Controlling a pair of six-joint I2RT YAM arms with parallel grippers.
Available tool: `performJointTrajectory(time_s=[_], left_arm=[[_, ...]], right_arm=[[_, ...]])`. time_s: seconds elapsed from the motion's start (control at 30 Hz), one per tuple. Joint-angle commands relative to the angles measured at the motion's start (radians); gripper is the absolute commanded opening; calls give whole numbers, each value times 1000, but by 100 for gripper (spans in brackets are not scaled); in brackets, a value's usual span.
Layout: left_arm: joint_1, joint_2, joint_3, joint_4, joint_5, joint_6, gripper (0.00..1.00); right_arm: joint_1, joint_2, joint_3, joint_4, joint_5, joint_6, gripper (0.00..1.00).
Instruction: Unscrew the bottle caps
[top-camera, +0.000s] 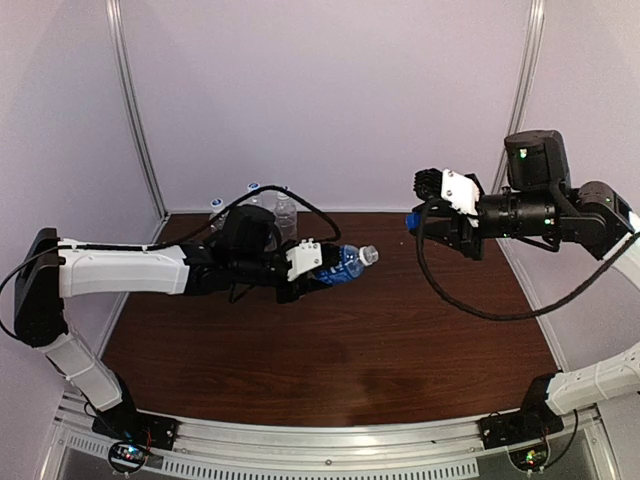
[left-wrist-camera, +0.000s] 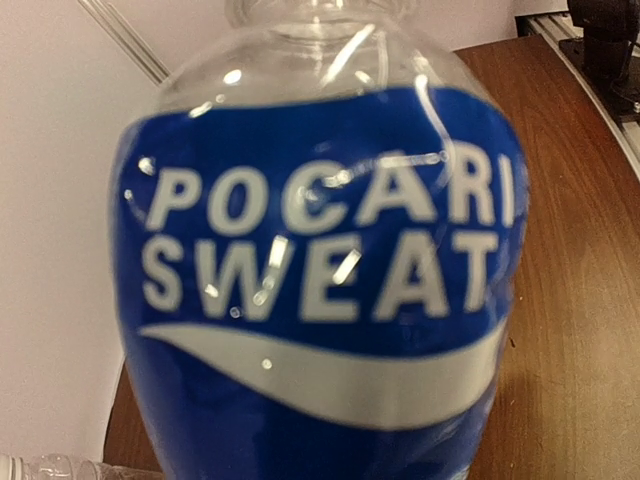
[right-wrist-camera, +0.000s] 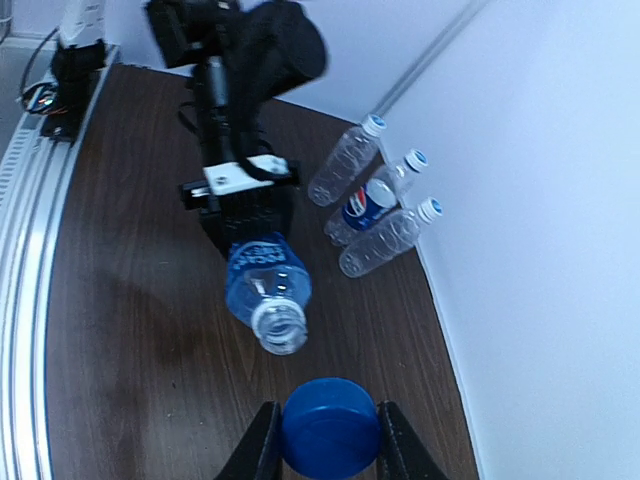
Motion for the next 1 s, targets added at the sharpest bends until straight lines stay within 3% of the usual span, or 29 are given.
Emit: performJointTrajectory(time_s=[0.0, 0.13, 0.23, 0.5, 0.77, 0.97], left_arm=[[0, -61, -47, 55, -87, -43, 32], [35, -139, -105, 178, -218, -141, 33], [59, -216, -157, 263, -326, -196, 34], [72, -312, -217, 321, -388, -240, 37], [72, -300, -215, 351, -380, -255, 38], [72, -298, -205, 358, -346, -266, 38]], right_arm=[[-134, 98, -55, 168, 324, 323, 0], [-419, 288, -82, 117, 354, 722, 0], [-534, 440, -117, 72, 276, 850, 0], [-706, 573, -291, 208, 368, 928, 0], [-756, 623, -422, 267, 323, 950, 0], [-756, 638, -429, 275, 333, 955, 29]])
